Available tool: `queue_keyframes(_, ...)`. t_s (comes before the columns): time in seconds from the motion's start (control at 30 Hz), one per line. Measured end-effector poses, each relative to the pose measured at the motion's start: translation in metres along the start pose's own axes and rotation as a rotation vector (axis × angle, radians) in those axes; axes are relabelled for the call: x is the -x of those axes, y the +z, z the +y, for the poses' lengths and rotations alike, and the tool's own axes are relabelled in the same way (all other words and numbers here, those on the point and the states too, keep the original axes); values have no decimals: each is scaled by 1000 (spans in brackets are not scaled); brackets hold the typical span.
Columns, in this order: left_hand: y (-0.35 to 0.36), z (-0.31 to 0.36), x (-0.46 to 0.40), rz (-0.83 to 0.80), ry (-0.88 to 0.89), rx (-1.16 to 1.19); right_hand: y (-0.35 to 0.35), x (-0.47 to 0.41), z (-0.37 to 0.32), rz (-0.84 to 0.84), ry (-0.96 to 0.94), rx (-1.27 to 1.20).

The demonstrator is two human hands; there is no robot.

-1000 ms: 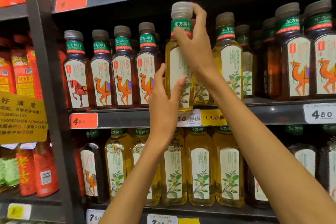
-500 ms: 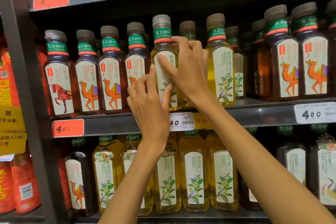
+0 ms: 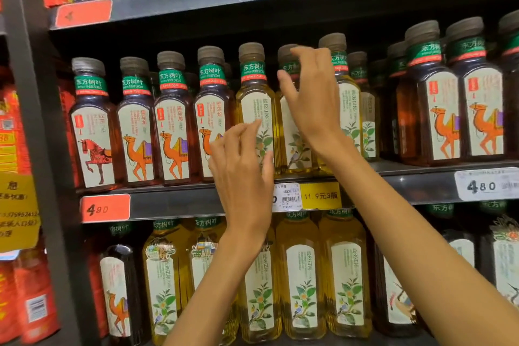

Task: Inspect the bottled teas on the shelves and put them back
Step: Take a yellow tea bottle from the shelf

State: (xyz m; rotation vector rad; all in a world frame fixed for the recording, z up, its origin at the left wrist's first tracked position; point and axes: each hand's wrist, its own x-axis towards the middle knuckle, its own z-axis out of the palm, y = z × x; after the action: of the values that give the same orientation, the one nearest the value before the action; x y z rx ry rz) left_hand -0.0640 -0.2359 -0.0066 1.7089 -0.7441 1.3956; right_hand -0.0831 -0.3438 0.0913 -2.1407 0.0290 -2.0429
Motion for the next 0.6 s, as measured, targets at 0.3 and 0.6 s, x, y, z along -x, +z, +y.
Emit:
queue_keyframes(0.3,9,13,0,-239,59,212,13,-26,-1,-318,43,431)
queue_keyframes(0.6,5,10,1,-247,13,310,0,-25,15,-147,149,-66)
